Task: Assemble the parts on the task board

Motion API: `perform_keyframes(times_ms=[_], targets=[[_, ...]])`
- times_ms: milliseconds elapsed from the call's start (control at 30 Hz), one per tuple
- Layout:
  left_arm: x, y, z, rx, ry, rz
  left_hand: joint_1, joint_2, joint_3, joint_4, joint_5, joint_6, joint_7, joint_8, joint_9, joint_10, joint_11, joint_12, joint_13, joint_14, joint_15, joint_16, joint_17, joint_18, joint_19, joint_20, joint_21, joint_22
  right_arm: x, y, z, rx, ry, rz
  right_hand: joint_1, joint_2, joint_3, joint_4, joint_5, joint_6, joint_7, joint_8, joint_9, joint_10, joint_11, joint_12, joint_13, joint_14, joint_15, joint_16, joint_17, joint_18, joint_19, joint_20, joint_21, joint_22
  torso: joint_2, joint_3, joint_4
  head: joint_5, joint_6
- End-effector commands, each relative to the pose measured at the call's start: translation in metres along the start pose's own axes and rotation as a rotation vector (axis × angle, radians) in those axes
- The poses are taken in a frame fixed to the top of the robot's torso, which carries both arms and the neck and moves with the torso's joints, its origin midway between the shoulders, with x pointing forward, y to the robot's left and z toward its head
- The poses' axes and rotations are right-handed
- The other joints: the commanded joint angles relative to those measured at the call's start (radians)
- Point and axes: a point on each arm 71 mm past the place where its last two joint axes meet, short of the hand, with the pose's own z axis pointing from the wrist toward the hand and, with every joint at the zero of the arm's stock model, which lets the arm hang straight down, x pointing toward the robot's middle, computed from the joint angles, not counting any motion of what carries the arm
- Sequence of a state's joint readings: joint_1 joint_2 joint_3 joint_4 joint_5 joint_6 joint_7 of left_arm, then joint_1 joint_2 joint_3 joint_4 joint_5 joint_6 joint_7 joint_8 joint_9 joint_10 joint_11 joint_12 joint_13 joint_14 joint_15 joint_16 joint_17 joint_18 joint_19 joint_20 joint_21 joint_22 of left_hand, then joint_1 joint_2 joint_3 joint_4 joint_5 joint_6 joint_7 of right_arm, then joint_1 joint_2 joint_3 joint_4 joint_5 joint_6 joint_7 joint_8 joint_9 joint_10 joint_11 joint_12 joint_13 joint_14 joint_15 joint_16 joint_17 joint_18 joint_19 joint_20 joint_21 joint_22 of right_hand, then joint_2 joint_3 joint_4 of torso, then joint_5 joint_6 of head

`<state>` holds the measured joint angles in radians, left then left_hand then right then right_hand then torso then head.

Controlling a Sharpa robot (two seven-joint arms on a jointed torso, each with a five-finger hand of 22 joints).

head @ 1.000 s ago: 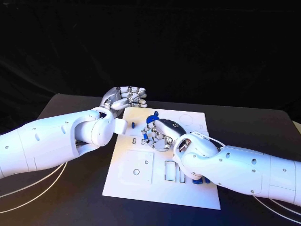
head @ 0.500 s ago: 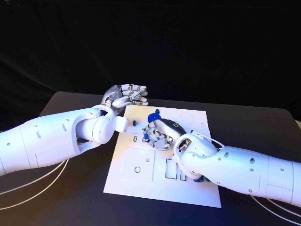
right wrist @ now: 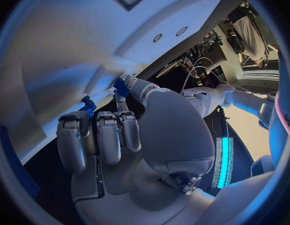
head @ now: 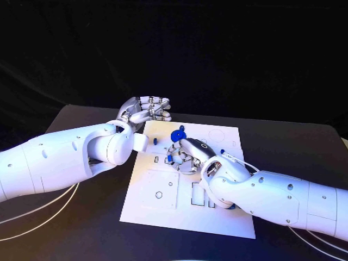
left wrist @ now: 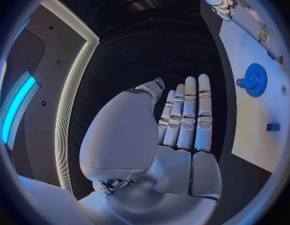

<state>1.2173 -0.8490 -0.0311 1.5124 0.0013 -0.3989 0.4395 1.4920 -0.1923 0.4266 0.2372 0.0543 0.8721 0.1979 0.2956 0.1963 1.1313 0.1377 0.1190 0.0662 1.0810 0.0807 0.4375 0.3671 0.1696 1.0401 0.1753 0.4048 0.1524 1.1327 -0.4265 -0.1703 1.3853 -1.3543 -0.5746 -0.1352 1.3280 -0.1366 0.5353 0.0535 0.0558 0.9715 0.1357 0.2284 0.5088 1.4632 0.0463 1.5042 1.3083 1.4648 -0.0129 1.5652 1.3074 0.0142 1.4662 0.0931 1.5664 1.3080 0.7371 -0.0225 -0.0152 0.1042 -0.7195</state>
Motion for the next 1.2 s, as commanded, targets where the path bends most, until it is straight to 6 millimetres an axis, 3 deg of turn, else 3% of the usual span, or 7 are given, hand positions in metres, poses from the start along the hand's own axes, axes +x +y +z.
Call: perform_keyframes(times_ms=[33, 1200], targets=[[0.002, -0.001, 0.000, 0.006, 0.014, -0.009, -0.005, -0.003, 0.004, -0.001, -0.004, 0.005, 0.003, -0.004, -0.002, 0.010, 0.000, -0.005, 0.000, -0.007, 0.000, 0.002, 0.001, 0.012, 0.006, 0.000, 0.002, -0.001, 0.001, 0.001, 0.000, -0.012, -0.003, 0.000, -0.012, 0.001, -0.005, -0.001, -0.004, 0.015, -0.011, 0.008, 0.029, 0.055, 0.000, 0.004, 0.198, 0.106, -0.007, 0.006, 0.263, -0.014, 0.105, -0.004, 0.004, 0.263, 0.000, 0.0002, -0.0005, 0.001, -0.001], [-0.002, -0.001, -0.001, 0.005, 0.006, -0.006, -0.005, -0.003, 0.004, -0.001, -0.004, 0.005, 0.003, -0.004, -0.002, 0.010, 0.000, -0.005, 0.000, -0.007, 0.000, 0.002, 0.001, 0.012, 0.006, 0.000, 0.002, -0.001, 0.003, -0.012, -0.003, 0.030, 0.063, -0.018, -0.013, 0.002, -0.007, -0.002, -0.003, 0.019, -0.013, 0.009, 0.029, 0.045, -0.001, -0.006, 0.188, 0.106, -0.007, 0.006, 0.263, -0.014, 0.105, -0.004, 0.004, 0.263, 0.000, -0.0003, 0.0006, -0.001, -0.010]])
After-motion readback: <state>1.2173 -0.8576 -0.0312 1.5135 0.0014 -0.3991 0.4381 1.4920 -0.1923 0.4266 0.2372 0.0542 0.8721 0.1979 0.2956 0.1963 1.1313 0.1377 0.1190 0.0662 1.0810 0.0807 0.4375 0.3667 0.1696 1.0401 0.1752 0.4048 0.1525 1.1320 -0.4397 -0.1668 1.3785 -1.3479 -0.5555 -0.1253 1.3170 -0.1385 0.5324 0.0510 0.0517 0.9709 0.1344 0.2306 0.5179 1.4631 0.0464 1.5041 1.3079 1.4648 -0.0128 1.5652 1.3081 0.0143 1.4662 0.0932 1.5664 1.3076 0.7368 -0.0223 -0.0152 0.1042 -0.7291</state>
